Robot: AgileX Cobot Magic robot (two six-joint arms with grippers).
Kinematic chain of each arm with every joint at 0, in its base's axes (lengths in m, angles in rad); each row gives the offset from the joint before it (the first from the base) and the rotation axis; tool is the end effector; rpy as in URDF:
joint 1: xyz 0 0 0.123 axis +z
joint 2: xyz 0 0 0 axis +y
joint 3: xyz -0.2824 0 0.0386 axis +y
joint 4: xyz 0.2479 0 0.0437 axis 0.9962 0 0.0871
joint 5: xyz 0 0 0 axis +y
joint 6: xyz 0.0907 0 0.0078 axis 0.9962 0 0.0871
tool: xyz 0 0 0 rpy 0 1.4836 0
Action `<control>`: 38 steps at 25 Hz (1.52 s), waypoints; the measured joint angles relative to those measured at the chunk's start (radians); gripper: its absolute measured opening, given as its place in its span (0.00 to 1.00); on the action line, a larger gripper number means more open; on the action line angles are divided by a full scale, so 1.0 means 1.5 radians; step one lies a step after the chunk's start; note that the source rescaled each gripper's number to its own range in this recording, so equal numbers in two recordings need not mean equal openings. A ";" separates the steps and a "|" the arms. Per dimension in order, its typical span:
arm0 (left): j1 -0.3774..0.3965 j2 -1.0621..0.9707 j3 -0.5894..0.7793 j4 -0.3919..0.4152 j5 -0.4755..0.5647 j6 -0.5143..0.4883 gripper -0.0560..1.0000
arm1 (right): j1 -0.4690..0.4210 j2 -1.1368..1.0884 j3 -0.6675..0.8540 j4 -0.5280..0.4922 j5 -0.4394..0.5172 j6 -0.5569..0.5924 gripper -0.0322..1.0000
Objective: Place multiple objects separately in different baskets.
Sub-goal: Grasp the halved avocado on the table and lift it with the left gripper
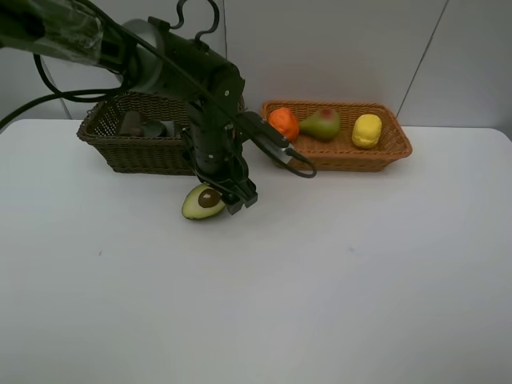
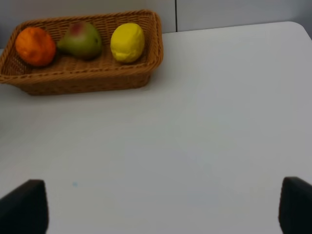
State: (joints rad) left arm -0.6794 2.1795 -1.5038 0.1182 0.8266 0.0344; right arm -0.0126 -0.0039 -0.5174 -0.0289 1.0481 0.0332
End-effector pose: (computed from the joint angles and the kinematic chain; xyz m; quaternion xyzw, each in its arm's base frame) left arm 0.3381 -0.2629 0.1221 0.3819 0.9198 0.0194 0.0883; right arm -0.0071 -0.0022 0.2830 0.0199 0.8439 -0.0089 0.5360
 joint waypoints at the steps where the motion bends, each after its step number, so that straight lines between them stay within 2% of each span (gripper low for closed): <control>1: 0.000 0.002 0.001 0.001 -0.004 0.000 1.00 | 0.000 0.000 0.000 0.000 0.000 0.000 1.00; 10: 0.000 0.036 0.001 0.037 -0.016 -0.001 1.00 | 0.000 0.000 0.000 0.000 0.000 0.000 1.00; 27: 0.000 0.052 0.001 0.037 -0.022 -0.001 0.99 | 0.000 0.000 0.000 0.000 0.000 0.000 1.00; 29: 0.000 0.053 0.001 0.037 -0.021 -0.003 0.92 | 0.000 0.000 0.000 0.000 0.000 0.000 1.00; 31: 0.000 0.054 0.001 0.037 -0.020 -0.004 0.76 | 0.000 0.000 0.000 0.000 0.000 0.000 1.00; 32: 0.000 0.054 0.001 0.037 -0.018 -0.004 0.61 | 0.000 0.000 0.000 0.000 0.000 0.000 1.00; 33: 0.000 0.054 0.001 0.037 -0.017 -0.004 0.57 | 0.000 0.000 0.000 0.000 0.000 0.000 1.00; 38: 0.000 0.054 0.001 0.037 -0.004 -0.005 0.58 | 0.000 0.000 0.000 0.000 0.000 0.000 1.00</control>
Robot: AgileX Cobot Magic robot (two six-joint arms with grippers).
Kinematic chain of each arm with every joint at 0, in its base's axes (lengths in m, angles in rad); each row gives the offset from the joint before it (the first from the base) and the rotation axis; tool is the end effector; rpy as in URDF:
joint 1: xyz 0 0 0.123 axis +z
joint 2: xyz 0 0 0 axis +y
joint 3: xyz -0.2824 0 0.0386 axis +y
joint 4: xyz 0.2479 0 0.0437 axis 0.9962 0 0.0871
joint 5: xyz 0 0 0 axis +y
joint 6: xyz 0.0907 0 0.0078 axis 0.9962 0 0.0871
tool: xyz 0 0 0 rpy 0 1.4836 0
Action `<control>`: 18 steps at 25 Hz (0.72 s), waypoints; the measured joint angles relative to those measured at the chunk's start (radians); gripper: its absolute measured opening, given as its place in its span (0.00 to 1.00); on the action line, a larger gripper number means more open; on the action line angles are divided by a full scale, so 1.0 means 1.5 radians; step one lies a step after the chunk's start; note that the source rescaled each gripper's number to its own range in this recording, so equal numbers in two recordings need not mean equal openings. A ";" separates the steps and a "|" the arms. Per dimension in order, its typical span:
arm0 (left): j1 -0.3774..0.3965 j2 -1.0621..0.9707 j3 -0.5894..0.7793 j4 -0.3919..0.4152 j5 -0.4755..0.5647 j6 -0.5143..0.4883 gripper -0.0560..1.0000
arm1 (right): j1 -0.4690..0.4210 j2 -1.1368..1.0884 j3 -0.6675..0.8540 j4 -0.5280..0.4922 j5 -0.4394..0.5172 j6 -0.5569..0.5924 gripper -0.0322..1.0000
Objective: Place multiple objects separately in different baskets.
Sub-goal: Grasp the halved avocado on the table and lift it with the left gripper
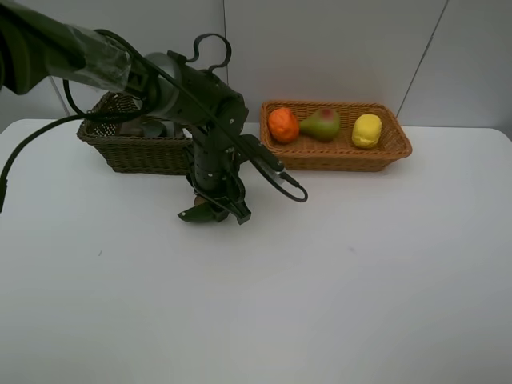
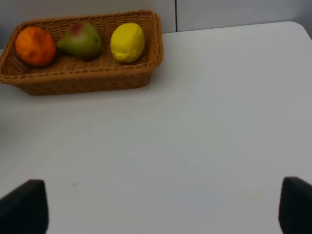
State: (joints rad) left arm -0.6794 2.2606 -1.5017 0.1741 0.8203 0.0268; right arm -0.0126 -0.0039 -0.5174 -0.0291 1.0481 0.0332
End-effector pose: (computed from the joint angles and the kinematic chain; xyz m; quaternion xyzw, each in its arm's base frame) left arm 0.3395 -0.2594 0.0874 0.3975 0.9144 0.0498 0.0583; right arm -0.0071 -0.0022 0.2830 0.0200 0.8439 -0.0090 0.5360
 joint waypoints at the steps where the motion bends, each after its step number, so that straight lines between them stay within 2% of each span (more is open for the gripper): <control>1: 0.000 0.000 0.000 0.000 0.000 0.000 0.58 | 0.000 0.000 0.000 0.000 0.000 0.000 1.00; 13: 0.000 -0.001 0.000 0.000 0.018 0.000 0.58 | 0.000 0.000 0.000 0.000 0.000 0.000 1.00; 18: 0.000 -0.018 -0.002 -0.001 0.056 0.000 0.58 | 0.000 0.000 0.000 0.000 0.000 0.000 1.00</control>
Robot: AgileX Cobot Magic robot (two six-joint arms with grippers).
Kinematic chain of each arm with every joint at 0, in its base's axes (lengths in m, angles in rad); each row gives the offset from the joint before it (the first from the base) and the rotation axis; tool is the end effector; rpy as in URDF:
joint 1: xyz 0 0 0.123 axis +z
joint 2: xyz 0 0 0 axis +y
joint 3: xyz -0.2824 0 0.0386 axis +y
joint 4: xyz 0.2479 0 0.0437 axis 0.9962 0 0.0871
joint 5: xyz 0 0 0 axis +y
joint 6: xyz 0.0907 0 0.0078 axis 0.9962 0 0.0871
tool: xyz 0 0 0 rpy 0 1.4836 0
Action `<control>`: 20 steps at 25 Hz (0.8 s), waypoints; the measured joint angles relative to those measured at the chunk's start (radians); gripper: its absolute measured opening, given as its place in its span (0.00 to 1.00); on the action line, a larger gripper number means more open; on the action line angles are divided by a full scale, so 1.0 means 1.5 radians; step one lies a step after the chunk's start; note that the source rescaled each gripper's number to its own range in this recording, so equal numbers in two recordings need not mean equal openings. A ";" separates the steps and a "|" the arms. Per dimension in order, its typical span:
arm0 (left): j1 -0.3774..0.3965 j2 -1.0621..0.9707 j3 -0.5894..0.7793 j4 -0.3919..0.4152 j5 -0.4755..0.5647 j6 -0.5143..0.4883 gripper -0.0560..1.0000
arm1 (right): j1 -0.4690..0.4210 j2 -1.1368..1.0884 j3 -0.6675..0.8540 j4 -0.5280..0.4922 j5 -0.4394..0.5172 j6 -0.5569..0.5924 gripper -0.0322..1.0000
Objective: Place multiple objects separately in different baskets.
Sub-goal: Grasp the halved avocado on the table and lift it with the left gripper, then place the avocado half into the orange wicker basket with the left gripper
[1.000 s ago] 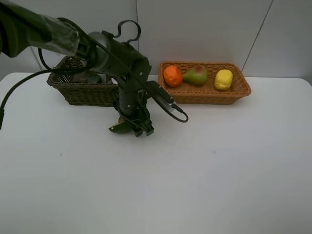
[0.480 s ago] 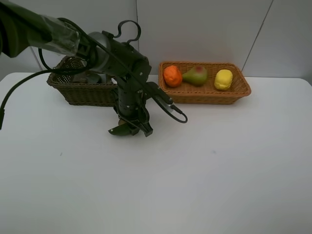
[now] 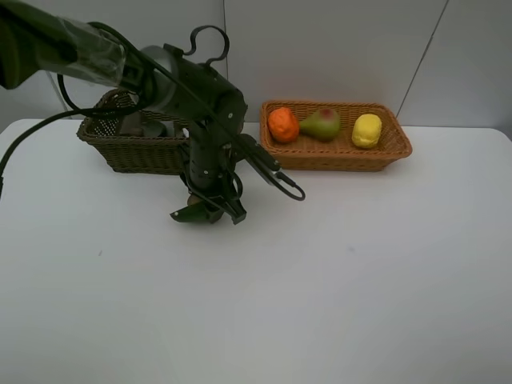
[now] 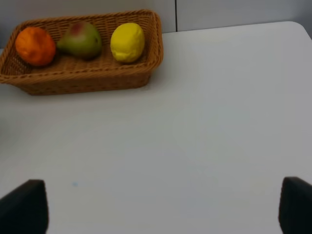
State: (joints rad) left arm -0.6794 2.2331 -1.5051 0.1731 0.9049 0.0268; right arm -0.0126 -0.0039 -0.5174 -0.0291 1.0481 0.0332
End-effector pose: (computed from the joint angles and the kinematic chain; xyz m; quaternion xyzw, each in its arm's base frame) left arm 0.3353 -0.2549 0.0995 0.3938 0.9165 0.0610 0.0338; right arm -0.0071 -0.0022 0.2830 0.0200 0.8439 -0.0090 0.5360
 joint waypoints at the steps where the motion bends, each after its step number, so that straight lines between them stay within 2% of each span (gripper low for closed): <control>1: 0.000 -0.006 -0.002 0.000 0.008 0.000 0.58 | 0.000 0.000 0.000 0.000 0.000 0.000 1.00; 5: 0.000 -0.016 -0.035 -0.009 0.067 0.000 0.58 | 0.000 0.000 0.000 0.000 0.000 0.000 1.00; 13: -0.012 -0.017 -0.161 -0.061 0.188 0.000 0.58 | 0.000 0.000 0.000 0.001 0.000 0.000 1.00; 20: -0.044 -0.017 -0.264 -0.070 0.197 0.000 0.58 | 0.000 0.000 0.000 0.001 0.000 0.000 1.00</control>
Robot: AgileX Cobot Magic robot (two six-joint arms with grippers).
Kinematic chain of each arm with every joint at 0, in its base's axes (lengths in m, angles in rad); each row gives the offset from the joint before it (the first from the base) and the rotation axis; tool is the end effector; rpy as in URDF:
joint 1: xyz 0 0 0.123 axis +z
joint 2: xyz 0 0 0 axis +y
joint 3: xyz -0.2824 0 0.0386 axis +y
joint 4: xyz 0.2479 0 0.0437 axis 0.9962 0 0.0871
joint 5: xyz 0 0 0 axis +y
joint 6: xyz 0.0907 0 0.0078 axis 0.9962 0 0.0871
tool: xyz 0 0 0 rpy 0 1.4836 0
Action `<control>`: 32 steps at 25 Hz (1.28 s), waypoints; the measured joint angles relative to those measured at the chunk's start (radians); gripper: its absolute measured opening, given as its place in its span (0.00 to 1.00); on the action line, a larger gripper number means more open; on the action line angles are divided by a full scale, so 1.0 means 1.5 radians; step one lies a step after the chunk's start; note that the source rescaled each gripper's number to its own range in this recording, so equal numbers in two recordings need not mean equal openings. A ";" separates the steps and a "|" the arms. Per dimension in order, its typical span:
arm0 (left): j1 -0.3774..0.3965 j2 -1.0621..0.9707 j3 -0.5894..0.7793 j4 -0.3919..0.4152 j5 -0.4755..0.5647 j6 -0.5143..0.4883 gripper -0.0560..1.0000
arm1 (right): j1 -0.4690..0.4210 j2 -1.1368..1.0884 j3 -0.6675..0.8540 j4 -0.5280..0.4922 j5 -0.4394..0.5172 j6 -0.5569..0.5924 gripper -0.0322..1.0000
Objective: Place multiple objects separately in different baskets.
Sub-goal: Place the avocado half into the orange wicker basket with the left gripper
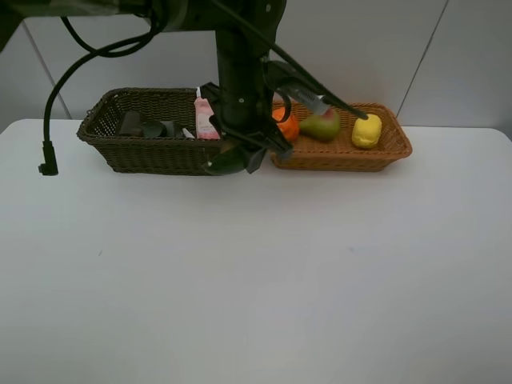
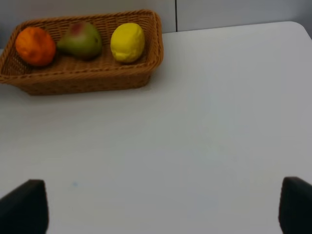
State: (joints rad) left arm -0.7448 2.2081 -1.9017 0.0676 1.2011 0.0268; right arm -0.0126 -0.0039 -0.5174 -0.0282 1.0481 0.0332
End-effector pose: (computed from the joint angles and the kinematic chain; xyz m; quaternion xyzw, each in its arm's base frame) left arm 0.3437 -0.3090 0.2041 0.3841 0.9197 0.0039 0.0817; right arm -0.0071 -0.0021 0.2830 0.0199 0.8440 -0.0086 0.5360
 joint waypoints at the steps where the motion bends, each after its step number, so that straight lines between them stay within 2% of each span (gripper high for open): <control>1: -0.005 0.000 -0.015 0.000 -0.012 0.000 0.58 | 0.000 0.000 0.000 0.000 0.000 0.000 1.00; 4: -0.017 0.000 -0.036 0.000 -0.063 0.002 0.58 | 0.000 0.000 0.000 0.000 0.000 0.000 1.00; 15: -0.025 0.007 -0.041 0.002 -0.383 0.055 0.58 | 0.000 0.000 0.000 0.000 0.000 0.000 1.00; 22: -0.025 0.082 -0.041 0.042 -0.566 0.078 0.58 | 0.000 0.000 0.000 0.000 0.000 0.000 1.00; 23: -0.025 0.082 -0.041 0.042 -0.566 0.078 0.58 | 0.000 0.000 0.000 0.000 0.000 0.000 1.00; 28: -0.025 0.133 -0.041 0.048 -0.692 0.080 0.58 | 0.000 0.000 0.000 -0.001 0.000 0.000 1.00; 32: -0.025 0.166 -0.041 0.049 -0.750 0.080 0.58 | 0.000 0.000 0.000 -0.001 0.000 0.000 1.00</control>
State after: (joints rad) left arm -0.7829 2.4575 -1.9634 0.1412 0.0767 0.1464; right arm -0.0126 -0.0039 -0.5174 -0.0292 1.0481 0.0332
